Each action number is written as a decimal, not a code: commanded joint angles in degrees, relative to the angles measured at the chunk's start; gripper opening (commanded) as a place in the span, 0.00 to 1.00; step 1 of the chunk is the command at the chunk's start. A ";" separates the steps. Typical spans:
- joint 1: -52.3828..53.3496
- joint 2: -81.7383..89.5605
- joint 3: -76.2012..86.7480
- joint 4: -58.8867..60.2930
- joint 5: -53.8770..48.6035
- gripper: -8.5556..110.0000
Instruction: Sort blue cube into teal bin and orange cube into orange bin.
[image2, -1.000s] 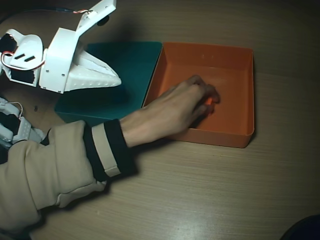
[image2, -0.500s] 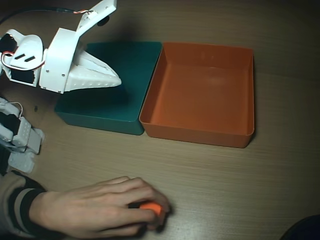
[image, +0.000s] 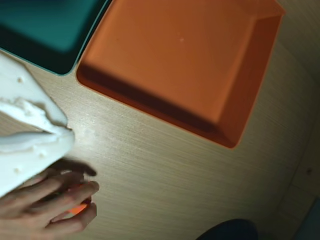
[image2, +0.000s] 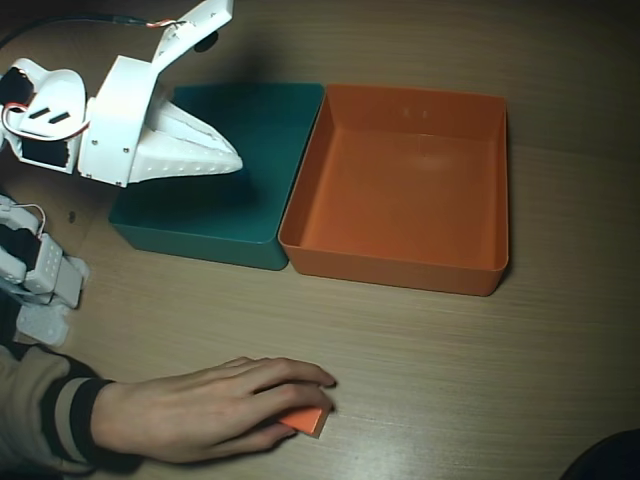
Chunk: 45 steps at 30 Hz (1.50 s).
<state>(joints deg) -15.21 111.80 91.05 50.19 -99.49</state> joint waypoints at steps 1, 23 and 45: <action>-0.18 2.72 -0.62 -0.97 -0.35 0.03; 8.88 -1.67 -1.76 -1.05 0.62 0.04; 24.61 -38.32 -25.40 -0.97 6.50 0.20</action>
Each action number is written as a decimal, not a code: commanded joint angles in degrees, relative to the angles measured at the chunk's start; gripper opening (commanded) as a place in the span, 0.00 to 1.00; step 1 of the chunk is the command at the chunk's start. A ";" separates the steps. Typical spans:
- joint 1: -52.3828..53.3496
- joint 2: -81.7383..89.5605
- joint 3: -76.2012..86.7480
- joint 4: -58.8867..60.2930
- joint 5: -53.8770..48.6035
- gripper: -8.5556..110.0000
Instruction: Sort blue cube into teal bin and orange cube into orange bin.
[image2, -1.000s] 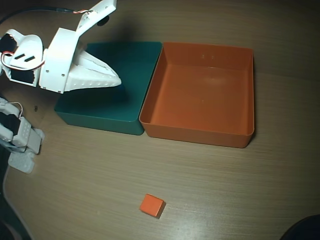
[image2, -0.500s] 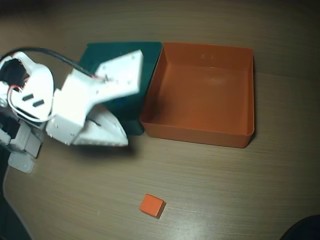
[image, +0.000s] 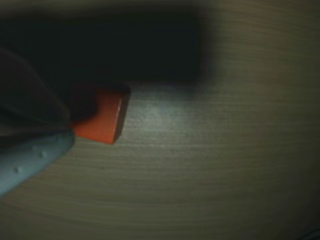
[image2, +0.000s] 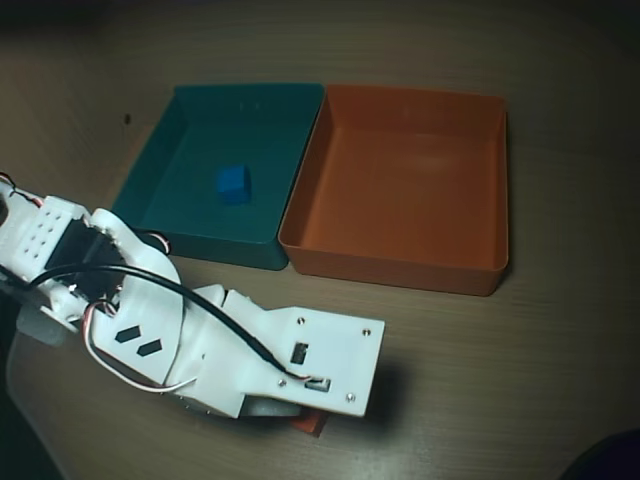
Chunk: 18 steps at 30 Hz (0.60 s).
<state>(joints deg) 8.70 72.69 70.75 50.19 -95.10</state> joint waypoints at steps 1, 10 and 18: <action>1.14 0.70 -5.19 -0.97 3.08 0.23; 3.43 -1.76 -3.43 -0.88 4.39 0.40; 3.52 -6.24 -3.52 -0.97 4.22 0.40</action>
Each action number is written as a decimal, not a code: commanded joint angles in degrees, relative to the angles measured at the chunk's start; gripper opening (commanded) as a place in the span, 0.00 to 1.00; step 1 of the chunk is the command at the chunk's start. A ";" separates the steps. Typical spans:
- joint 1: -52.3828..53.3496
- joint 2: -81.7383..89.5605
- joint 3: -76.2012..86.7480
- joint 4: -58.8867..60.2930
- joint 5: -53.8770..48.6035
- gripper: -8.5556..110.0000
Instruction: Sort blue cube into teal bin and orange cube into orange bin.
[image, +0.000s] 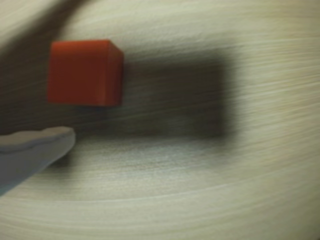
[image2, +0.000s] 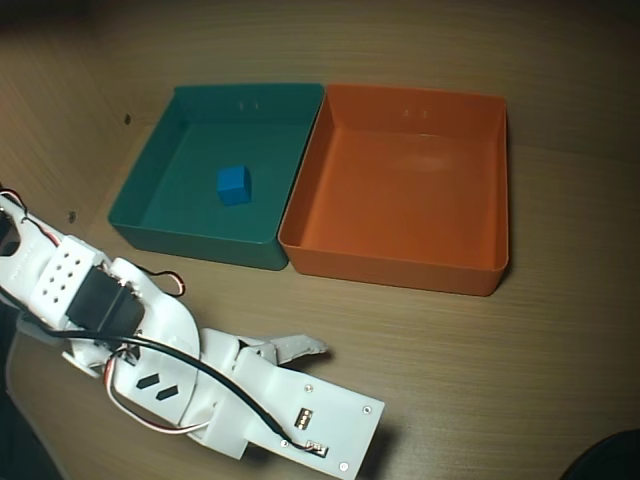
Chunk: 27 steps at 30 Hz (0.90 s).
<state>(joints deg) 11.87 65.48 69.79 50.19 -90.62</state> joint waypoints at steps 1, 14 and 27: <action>0.35 0.35 -2.64 -0.97 -0.26 0.40; -0.44 -3.60 -2.99 -1.05 -0.26 0.40; -0.44 -5.19 -2.99 -1.05 -0.26 0.12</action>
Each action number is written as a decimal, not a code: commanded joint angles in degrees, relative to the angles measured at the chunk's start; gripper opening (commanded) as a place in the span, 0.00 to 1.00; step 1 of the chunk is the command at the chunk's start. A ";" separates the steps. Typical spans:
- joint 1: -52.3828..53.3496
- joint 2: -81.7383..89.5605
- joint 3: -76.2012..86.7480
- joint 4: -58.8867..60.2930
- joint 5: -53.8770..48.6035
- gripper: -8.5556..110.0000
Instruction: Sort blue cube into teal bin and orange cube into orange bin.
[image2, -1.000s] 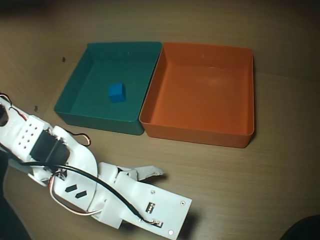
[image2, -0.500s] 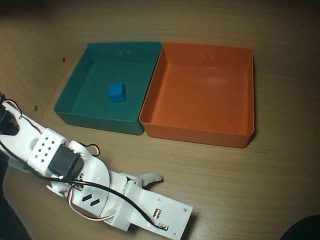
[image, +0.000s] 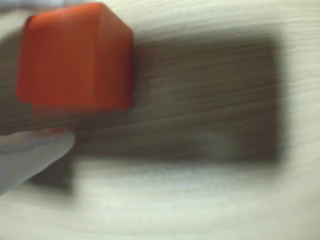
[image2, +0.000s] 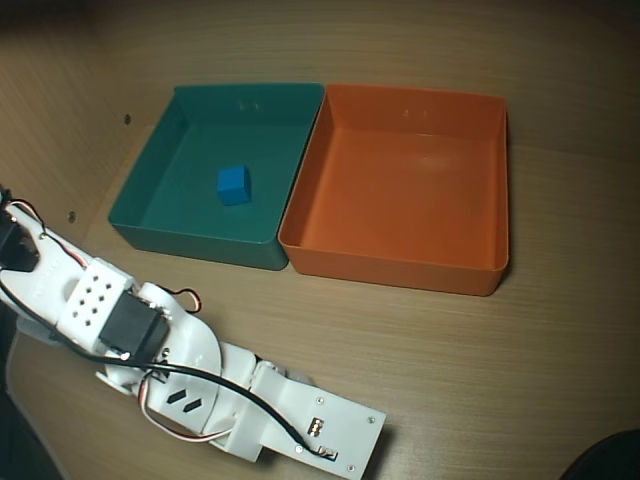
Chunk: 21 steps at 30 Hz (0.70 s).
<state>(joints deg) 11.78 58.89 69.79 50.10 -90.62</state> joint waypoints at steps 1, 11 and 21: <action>-0.35 1.49 -2.99 -0.97 -0.26 0.09; -2.37 11.25 -7.91 -0.97 0.70 0.03; -11.60 22.50 -12.74 -0.97 -0.18 0.03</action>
<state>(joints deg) 3.16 73.21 62.14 50.10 -90.35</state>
